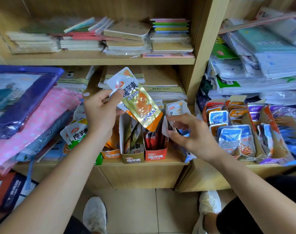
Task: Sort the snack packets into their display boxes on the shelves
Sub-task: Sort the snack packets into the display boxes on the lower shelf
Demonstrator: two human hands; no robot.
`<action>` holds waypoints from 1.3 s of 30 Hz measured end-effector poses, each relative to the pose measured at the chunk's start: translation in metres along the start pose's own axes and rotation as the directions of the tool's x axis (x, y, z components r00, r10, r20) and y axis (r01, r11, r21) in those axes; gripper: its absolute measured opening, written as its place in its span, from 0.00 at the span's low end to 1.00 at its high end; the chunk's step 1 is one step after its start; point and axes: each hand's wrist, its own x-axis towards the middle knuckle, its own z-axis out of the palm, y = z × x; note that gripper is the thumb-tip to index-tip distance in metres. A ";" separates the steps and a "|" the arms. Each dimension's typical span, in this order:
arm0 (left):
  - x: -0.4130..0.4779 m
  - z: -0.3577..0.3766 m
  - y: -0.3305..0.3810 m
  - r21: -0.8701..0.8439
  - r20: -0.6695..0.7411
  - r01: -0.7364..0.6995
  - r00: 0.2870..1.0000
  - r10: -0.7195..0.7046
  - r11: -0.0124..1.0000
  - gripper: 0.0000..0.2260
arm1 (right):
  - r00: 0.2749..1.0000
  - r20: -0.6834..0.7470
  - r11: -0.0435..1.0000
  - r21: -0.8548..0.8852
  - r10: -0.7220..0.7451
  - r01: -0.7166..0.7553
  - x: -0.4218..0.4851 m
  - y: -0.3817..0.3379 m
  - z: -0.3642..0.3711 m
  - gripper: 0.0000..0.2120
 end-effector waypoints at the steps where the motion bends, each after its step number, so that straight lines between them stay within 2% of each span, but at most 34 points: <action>1: 0.000 0.000 0.001 -0.018 0.018 0.021 1.000 -0.020 1.000 0.05 | 0.995 -0.084 0.991 0.127 0.060 -0.049 0.003 -0.006 -0.004 0.11; 3: 0.000 0.001 0.006 -0.035 0.059 0.021 0.998 -0.019 0.999 0.05 | 0.973 -0.163 0.936 0.336 0.166 -0.103 0.009 -0.017 -0.010 0.08; 5: 0.000 0.001 0.014 -0.054 0.115 -0.005 0.993 0.011 0.999 0.05 | 0.971 -0.140 0.905 0.407 0.194 -0.122 0.016 -0.021 -0.015 0.15; 8: 0.000 -0.002 0.018 -0.074 0.284 -0.057 0.956 0.076 0.996 0.09 | 0.989 0.023 0.886 0.442 0.146 -0.141 0.024 -0.029 -0.023 0.27; 9: 0.000 -0.003 0.017 -0.078 0.333 -0.052 0.940 0.075 0.996 0.07 | 0.987 0.098 0.867 0.472 0.124 -0.156 0.024 -0.033 -0.026 0.29; 11: -0.001 -0.003 0.013 -0.092 0.397 -0.035 0.915 0.069 0.995 0.05 | 0.971 0.223 0.825 0.531 0.084 -0.193 0.022 -0.038 -0.026 0.28; 13: -0.004 0.000 0.009 -0.119 0.432 0.020 0.901 0.034 0.993 0.05 | 0.961 0.271 0.820 0.536 0.059 -0.202 0.017 -0.040 -0.020 0.25; 15: -0.008 0.003 0.007 -0.172 0.473 0.084 0.881 0.007 0.982 0.06 | 0.970 0.238 0.830 0.530 0.050 -0.173 0.011 -0.038 -0.010 0.19; 17: -0.013 0.007 0.005 -0.222 0.511 0.161 0.859 -0.026 0.962 0.07 | 0.988 0.146 0.853 0.508 0.050 -0.118 0.008 -0.038 -0.003 0.11; 19: -0.018 0.012 0.004 -0.245 0.500 0.233 0.862 -0.084 0.941 0.08 | 0.996 0.053 0.862 0.499 0.072 -0.088 0.004 -0.036 0.001 0.08; 21: -0.023 0.018 0.006 -0.239 0.441 0.314 0.878 -0.185 0.919 0.13 | 0.994 -0.023 0.851 0.520 0.105 -0.077 0.001 -0.036 0.006 0.07; 23: -0.032 0.021 0.008 -0.180 0.413 0.368 0.870 -0.269 0.912 0.18 | 0.984 -0.088 0.830 0.552 0.153 -0.080 -0.001 -0.036 0.011 0.08; 27: -0.056 0.025 0.006 0.109 0.458 0.329 0.821 -0.341 0.938 0.19 | 0.957 -0.147 0.804 0.583 0.249 -0.119 0.001 -0.036 0.018 0.09; 29: -0.059 0.026 0.004 0.123 0.435 0.343 0.825 -0.361 0.931 0.17 | 0.959 -0.127 0.801 0.583 0.253 -0.134 0.002 -0.035 0.019 0.10; 31: -0.054 0.022 0.002 0.051 0.434 0.408 0.813 -0.388 0.912 0.17 | 0.956 -0.070 0.720 0.674 0.286 -0.166 0.002 -0.036 0.018 0.10; 33: -0.048 0.016 -0.001 -0.049 0.438 0.485 0.796 -0.418 0.873 0.17 | 0.924 0.001 0.577 0.781 0.381 -0.239 0.004 -0.036 0.017 0.09; 35: -0.042 0.010 -0.004 -0.091 0.430 0.521 0.789 -0.438 0.849 0.16 | 0.878 -0.002 0.524 0.803 0.479 -0.285 0.007 -0.032 0.013 0.07; 37: -0.036 0.003 -0.005 -0.104 0.415 0.522 0.796 -0.440 0.846 0.17 | 0.844 -0.087 0.585 0.758 0.529 -0.288 0.007 -0.025 0.008 0.07; 39: -0.030 -0.006 -0.007 -0.127 0.393 0.512 0.813 -0.430 0.850 0.16 | 0.822 -0.230 0.710 0.651 0.521 -0.268 0.006 -0.018 0.002 0.07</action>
